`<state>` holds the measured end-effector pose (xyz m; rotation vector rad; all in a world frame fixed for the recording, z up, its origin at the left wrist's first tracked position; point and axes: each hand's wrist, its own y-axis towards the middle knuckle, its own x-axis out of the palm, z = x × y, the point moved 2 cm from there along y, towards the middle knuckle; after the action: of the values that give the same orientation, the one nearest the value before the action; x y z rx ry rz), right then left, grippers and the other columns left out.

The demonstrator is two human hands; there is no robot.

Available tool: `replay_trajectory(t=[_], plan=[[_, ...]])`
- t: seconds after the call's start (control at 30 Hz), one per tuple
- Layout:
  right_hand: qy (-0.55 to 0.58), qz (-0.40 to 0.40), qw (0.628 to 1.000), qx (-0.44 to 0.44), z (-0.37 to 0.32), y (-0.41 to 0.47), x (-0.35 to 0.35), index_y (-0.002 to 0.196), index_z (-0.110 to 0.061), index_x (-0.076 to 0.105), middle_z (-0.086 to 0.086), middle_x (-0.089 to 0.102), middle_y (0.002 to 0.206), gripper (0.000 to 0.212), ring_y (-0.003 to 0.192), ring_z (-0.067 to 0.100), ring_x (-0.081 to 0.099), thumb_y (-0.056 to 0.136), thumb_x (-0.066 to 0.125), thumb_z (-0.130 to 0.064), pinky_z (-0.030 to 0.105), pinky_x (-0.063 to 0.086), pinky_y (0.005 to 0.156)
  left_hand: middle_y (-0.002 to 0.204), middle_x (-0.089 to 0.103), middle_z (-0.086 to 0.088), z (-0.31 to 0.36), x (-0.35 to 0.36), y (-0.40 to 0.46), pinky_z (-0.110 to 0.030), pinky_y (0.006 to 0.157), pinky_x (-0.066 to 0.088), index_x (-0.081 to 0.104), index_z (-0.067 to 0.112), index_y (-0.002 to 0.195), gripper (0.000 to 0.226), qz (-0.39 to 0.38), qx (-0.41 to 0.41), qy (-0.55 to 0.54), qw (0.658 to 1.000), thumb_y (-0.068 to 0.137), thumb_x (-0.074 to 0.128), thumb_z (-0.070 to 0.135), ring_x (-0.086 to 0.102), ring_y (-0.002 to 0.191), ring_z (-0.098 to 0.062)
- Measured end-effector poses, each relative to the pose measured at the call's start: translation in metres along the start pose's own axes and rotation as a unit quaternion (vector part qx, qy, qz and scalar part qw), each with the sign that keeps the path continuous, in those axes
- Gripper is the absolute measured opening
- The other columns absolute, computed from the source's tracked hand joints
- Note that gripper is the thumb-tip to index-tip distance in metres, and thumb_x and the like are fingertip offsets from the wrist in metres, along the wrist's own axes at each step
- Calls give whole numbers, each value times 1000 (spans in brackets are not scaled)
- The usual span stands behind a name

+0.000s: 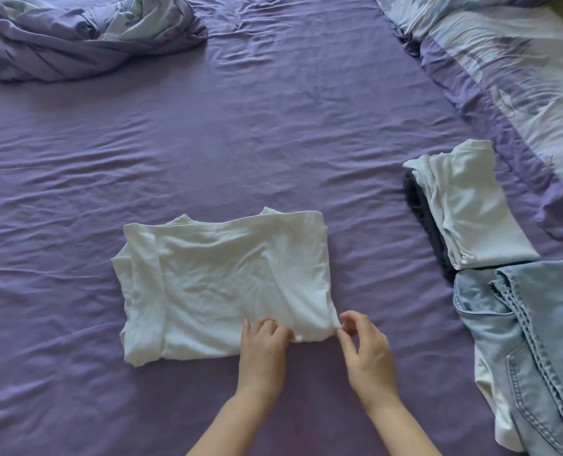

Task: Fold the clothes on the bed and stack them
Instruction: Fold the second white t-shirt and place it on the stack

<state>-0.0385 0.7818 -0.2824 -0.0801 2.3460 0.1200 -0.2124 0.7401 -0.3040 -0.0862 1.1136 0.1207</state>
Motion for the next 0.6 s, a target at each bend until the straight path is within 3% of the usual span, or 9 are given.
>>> replay_trajectory(t=[0.13,0.27,0.37,0.43,0.5,0.53,0.6], plan=[[5,-30,999,27,20,4,-16,89,-21,55,-13,59,76,26,70,20,58,78,71,-3,33,44,69,63,47,6,-6,-1,1,-31,65,49,58,24,74,44,-7,9,-36,999,53,82,-6,48,65,-21],[41,-42,996,74,20,9,-18,82,-25,53,-10,62,75,23,72,16,59,83,66,-6,22,40,66,62,46,6,-2,-6,0,-29,60,46,55,24,74,46,-23,14,-54,998,53,82,-7,48,63,-21],[20,-59,996,63,21,11,-18,77,-18,56,-10,59,72,19,70,16,57,84,62,-1,28,44,66,59,47,5,-2,-10,4,-30,54,46,55,22,69,44,-34,27,-57,997,50,83,-6,49,60,-20],[-17,-68,997,31,22,11,-16,78,-17,60,-11,57,73,21,70,17,57,81,62,4,35,47,66,61,50,4,-2,-13,4,-32,56,47,58,19,70,37,-49,19,-69,996,54,80,-6,51,62,-21],[-42,-64,997,3,24,12,-13,79,-16,65,-10,54,74,25,71,19,57,77,63,9,38,48,66,71,54,1,-2,-13,5,-33,71,46,62,15,76,21,-67,-6,-93,993,71,71,-3,51,73,-22],[-49,-59,997,-2,25,13,-12,80,-15,66,-9,54,74,25,71,21,57,76,62,9,38,49,66,76,55,2,-5,-14,5,-27,78,42,63,12,81,13,-71,-17,-103,992,79,65,-1,49,80,-21],[-59,-51,997,1,29,18,-11,81,-14,68,-3,54,74,26,72,25,57,75,59,10,40,49,65,77,49,10,-16,-19,7,-13,75,36,63,7,81,7,-58,-35,-133,989,85,60,2,46,82,-16]])
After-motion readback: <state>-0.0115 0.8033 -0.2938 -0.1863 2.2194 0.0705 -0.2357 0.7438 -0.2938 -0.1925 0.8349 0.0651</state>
